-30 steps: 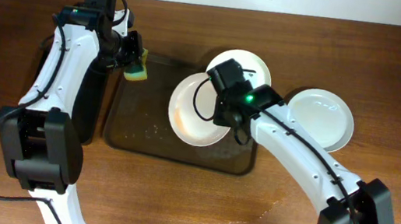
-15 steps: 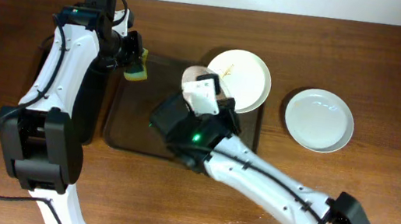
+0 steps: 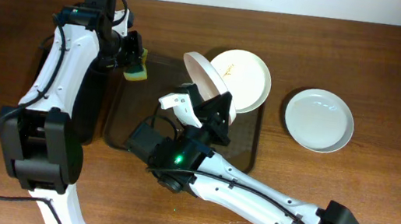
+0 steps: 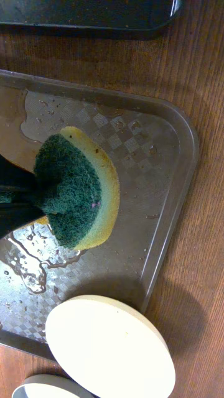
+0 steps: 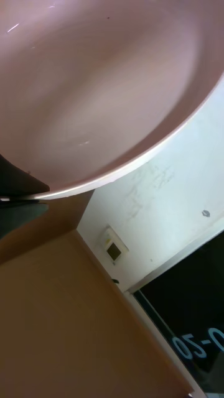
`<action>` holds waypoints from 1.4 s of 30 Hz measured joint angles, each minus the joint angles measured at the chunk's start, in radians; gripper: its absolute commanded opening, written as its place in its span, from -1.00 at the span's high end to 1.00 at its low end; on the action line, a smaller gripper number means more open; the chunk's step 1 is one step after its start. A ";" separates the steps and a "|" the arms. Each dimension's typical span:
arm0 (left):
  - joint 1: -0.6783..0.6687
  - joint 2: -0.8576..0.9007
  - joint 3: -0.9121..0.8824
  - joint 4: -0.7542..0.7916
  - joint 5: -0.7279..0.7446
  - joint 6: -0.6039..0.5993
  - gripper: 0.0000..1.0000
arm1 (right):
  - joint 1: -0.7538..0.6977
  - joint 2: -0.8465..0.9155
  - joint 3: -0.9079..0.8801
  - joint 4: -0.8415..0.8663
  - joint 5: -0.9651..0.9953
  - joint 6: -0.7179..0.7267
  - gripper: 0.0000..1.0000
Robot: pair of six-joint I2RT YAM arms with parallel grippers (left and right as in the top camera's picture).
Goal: Clean dirty plates on tray and stack at the side
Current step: 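Carry the plate right and stack it on the cleaned plate with the right gripper, then release the stack and move the right gripper to the last plate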
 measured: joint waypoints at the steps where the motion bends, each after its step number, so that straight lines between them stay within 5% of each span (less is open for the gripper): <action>1: 0.000 0.000 0.000 0.000 0.000 0.000 0.99 | 0.000 0.000 0.000 0.000 -0.009 0.004 0.92; 11: 0.000 0.000 0.000 -0.001 0.000 0.000 0.99 | -0.176 -0.053 0.002 -0.066 -0.658 0.072 0.92; 21: 0.000 0.000 0.000 -0.001 0.000 0.000 0.99 | -0.872 -0.211 0.007 -0.063 -1.489 0.029 0.92; 29: 0.000 0.000 0.000 -0.001 -0.005 0.000 0.99 | -1.318 -0.069 -0.002 -0.061 -1.604 0.015 0.92; 42: 0.000 0.000 0.000 -0.001 -0.005 0.000 0.99 | -1.396 0.117 -0.014 -0.055 -1.614 0.008 0.92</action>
